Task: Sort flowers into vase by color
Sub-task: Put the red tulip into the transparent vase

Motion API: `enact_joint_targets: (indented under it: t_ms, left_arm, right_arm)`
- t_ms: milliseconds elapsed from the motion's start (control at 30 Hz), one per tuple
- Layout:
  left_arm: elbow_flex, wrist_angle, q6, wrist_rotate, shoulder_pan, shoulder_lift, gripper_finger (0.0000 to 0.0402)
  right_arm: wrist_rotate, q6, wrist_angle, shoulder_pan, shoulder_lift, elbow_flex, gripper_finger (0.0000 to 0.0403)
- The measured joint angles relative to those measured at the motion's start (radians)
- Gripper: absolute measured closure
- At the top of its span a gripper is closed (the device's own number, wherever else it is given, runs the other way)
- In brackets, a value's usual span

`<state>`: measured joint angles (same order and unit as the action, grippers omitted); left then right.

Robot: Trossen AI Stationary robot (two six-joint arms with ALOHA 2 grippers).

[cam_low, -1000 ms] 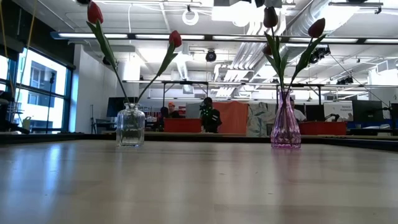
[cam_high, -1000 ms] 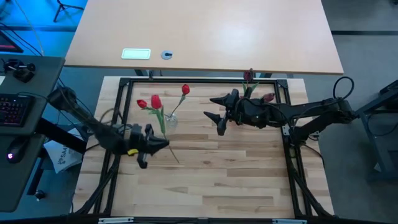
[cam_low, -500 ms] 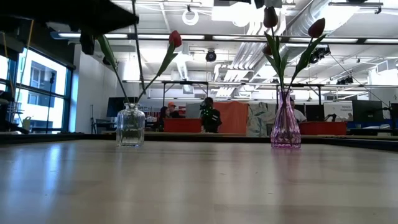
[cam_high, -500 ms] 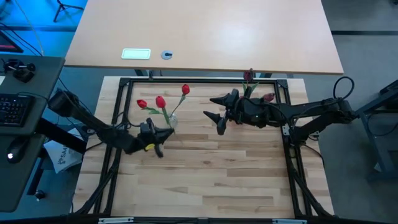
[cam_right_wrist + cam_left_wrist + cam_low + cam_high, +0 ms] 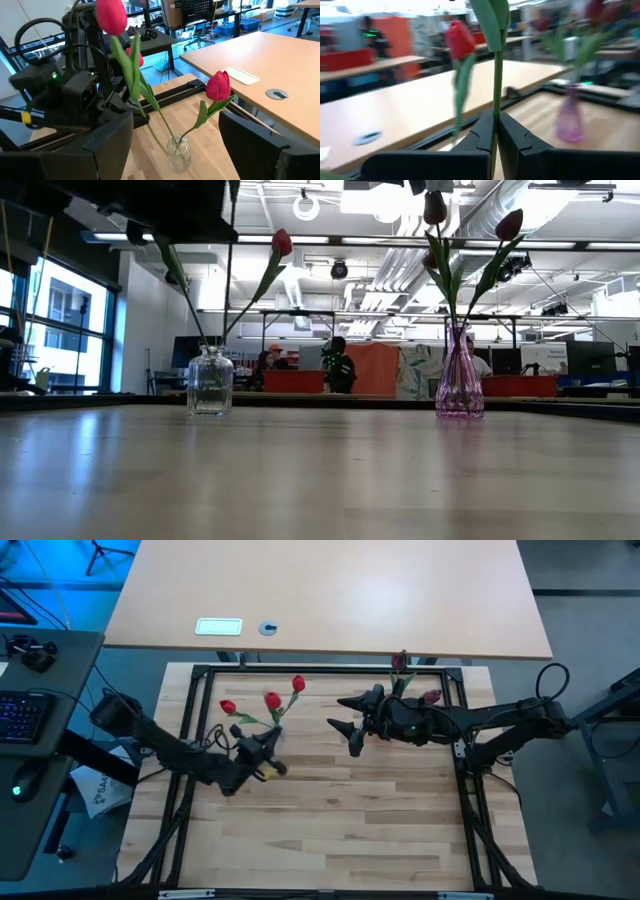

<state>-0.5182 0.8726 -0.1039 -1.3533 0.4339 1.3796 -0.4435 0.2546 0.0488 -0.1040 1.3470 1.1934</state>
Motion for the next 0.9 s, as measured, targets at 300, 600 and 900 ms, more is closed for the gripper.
enact_joint_targets:
  t_ms: [300, 600, 900]
  left_arm:
    - [-0.063, 0.0, 0.095, -0.19, -0.011, 0.079, 0.0401]
    - [-0.062, 0.0, 0.062, -0.219, -0.053, 0.05, 0.0401]
    - [-0.062, -0.007, 0.093, -0.215, -0.131, 0.05, 0.0401]
  right_arm:
    - [0.0, -0.001, 0.017, 0.0, 0.0, 0.0, 0.0114]
    - [0.0, -0.005, 0.035, 0.0, 0.0, 0.0, 0.0114]
    - [0.0, -0.005, 0.046, 0.0, 0.0, 0.0, 0.0114]
